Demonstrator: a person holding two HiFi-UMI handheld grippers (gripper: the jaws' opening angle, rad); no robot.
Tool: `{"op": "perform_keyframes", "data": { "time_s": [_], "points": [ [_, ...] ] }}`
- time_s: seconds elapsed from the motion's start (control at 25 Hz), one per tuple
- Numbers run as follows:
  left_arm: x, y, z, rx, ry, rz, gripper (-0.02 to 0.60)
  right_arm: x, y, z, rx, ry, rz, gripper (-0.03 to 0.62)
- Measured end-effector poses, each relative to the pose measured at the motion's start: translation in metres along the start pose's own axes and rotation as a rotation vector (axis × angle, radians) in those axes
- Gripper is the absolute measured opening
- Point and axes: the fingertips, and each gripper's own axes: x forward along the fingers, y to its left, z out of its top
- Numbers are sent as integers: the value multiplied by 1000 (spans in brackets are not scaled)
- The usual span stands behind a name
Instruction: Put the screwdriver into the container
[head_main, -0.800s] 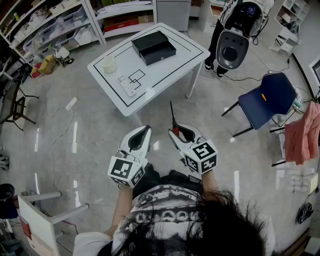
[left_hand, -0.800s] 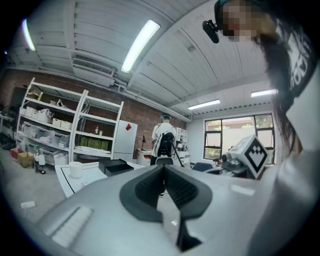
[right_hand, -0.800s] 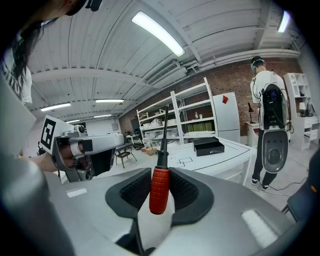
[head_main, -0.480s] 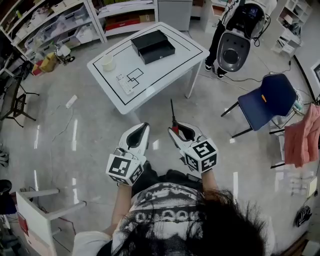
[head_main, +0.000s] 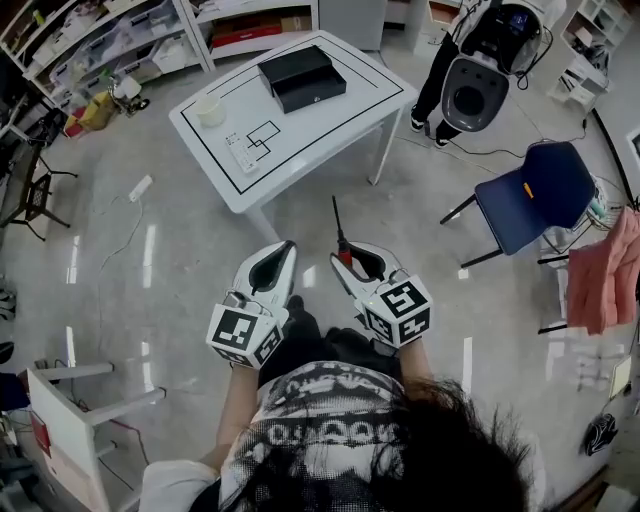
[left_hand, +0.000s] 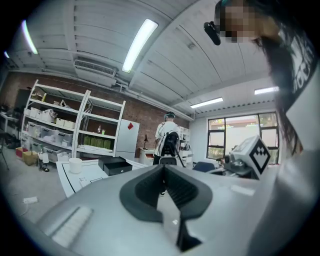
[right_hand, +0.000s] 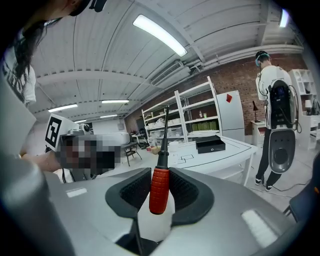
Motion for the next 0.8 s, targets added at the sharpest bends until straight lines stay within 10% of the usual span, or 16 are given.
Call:
{"op": "perform_keyframes", "data": {
  "time_s": [0.8],
  "points": [
    [83,63,-3,-33,12,-44,0,67,-68,7,15,66,-43,112]
  ]
}}
